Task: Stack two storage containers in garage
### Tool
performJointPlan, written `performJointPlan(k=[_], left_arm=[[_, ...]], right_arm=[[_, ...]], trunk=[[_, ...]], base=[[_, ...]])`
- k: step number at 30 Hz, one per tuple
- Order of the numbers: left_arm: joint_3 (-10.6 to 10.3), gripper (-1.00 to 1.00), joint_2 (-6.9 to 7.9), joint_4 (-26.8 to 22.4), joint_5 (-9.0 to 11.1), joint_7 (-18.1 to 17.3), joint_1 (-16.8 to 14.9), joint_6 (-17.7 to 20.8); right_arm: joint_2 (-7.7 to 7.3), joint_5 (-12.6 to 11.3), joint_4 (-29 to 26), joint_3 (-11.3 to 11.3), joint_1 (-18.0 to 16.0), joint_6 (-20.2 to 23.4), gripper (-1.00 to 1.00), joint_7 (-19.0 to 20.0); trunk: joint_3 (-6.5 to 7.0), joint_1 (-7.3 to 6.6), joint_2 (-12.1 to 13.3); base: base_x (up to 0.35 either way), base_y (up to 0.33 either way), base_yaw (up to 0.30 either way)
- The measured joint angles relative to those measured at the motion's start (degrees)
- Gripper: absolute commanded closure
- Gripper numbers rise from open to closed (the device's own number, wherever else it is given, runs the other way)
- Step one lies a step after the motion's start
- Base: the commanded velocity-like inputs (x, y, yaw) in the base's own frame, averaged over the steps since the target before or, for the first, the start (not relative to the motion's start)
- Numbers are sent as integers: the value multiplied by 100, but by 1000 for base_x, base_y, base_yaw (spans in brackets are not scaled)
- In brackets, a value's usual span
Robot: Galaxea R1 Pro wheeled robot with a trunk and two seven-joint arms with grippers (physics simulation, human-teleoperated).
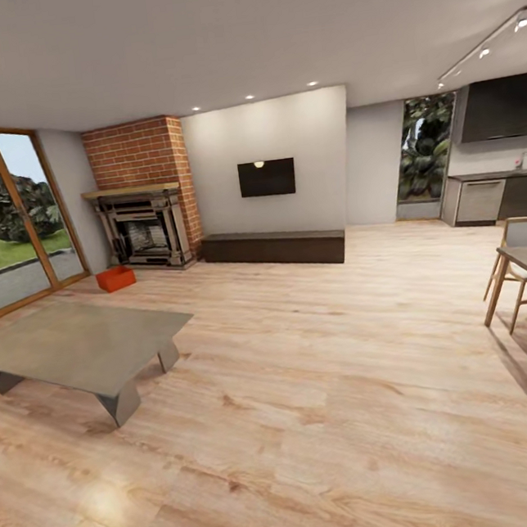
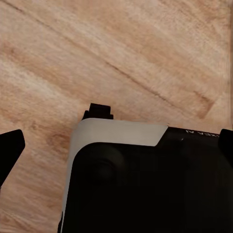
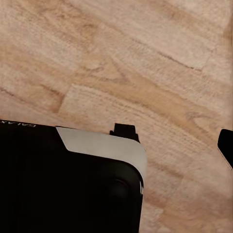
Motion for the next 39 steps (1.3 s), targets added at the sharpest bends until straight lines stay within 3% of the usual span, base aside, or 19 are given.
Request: performJointPlan(k=[39], left_arm=[[0, -100, 0, 0, 0, 0, 1, 0]], right_arm=[[-2, 0, 0, 0, -3, 0, -100, 0]], trunk=[[0, 0, 0]], base=[[321, 0, 0]])
